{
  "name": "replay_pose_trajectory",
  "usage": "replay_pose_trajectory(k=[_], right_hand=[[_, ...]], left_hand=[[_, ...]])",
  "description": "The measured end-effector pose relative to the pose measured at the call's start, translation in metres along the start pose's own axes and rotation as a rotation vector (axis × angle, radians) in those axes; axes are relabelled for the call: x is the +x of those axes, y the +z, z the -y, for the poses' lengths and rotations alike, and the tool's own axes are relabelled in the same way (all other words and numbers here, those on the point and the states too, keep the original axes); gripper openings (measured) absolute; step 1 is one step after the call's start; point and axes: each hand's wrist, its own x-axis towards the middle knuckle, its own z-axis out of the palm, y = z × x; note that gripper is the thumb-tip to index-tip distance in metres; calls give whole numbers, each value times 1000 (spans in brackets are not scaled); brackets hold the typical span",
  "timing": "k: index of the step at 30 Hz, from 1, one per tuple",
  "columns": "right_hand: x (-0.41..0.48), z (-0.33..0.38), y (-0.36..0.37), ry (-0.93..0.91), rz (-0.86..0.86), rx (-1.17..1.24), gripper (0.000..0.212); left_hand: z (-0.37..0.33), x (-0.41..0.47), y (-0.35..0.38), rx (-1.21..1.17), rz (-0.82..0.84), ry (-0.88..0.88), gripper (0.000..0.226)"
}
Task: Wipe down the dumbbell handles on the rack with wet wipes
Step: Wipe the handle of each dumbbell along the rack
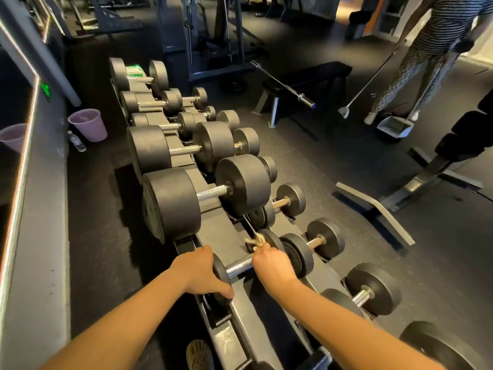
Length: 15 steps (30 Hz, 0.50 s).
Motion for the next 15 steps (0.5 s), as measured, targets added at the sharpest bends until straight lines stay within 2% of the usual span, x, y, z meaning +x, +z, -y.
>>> replay_pose_trajectory(k=[3, 6, 9, 12, 13, 15], right_hand=[[-6, -4, 8, 101, 28, 207, 17], [-11, 5, 26, 307, -60, 487, 13], [-7, 23, 38, 682, -72, 1106, 15], [10, 33, 34, 1069, -56, 1921, 23], [14, 33, 33, 1150, -67, 2081, 24], [18, 32, 35, 1184, -66, 2158, 29]], left_hand=[[0, -1, -2, -10, 2, 12, 97], [0, -2, -2, -17, -1, 12, 99], [0, -2, -1, -17, -9, 3, 100], [0, -3, 0, -15, -11, -1, 103], [0, -3, 0, -17, -11, -1, 103], [-1, -4, -1, -22, -10, -6, 101]])
